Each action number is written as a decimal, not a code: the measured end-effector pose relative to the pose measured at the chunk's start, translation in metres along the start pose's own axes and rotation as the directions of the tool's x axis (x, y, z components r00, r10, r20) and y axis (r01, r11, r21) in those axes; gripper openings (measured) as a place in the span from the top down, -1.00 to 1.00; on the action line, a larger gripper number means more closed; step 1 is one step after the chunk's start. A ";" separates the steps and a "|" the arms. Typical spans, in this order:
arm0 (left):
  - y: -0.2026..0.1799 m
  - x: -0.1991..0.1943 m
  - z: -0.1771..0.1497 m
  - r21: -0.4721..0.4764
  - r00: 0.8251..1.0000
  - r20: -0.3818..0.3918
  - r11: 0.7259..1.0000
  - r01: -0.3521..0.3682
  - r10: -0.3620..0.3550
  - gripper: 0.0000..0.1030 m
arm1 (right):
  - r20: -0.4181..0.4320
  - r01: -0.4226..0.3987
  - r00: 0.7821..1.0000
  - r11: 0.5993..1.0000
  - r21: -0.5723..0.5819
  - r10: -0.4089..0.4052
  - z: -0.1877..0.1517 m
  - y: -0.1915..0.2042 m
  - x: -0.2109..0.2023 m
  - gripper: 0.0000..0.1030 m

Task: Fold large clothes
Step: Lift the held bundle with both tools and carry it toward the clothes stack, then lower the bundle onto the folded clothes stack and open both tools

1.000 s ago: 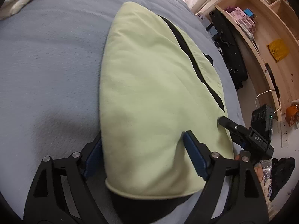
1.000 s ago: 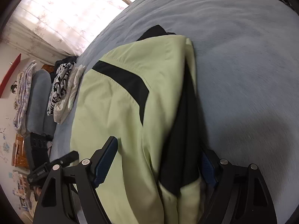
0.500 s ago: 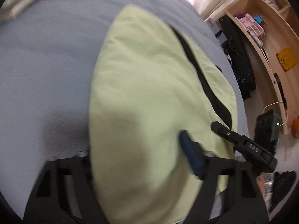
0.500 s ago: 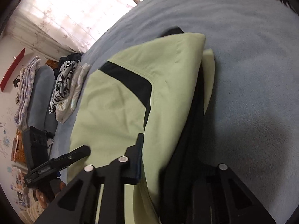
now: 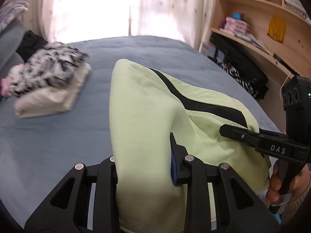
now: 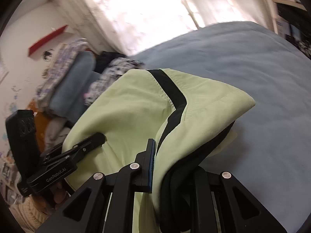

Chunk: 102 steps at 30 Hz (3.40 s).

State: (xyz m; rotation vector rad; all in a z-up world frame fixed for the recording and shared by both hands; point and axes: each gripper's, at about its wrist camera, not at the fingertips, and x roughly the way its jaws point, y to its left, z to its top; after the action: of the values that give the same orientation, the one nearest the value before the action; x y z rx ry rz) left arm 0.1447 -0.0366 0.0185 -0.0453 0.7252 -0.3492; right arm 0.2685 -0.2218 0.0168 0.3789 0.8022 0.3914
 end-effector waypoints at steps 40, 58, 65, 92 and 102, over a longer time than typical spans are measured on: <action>0.625 0.146 0.203 -0.371 0.982 0.010 0.913 -0.172 0.189 -0.54 | 0.000 -0.022 1.000 0.981 -0.192 0.022 0.379 0.245 0.699 0.27; 0.694 0.080 0.109 -0.661 0.996 0.090 0.749 0.046 0.018 -0.54 | -0.195 -0.215 0.950 0.963 0.160 0.244 0.363 0.131 0.773 -0.75; 0.687 0.084 0.104 -0.680 0.993 0.118 0.730 0.064 0.023 -0.55 | -0.186 -0.181 0.961 0.973 0.142 0.206 0.342 0.142 0.823 -0.39; 0.579 0.041 0.177 -0.292 0.964 0.111 0.935 -0.202 0.243 -0.55 | -0.152 0.070 0.984 0.983 -0.167 -0.096 0.360 0.235 0.906 -0.07; 0.534 0.105 0.226 -0.230 0.948 0.058 0.928 -0.294 0.314 -0.37 | 0.186 0.308 0.944 0.926 -0.216 -0.271 0.438 0.273 0.933 -0.08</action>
State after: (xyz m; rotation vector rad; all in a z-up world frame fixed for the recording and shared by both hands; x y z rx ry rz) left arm 0.5247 0.4140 0.0354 -0.1547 0.6631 0.0321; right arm 1.1346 0.3783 -0.1497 0.0562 0.6391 0.1756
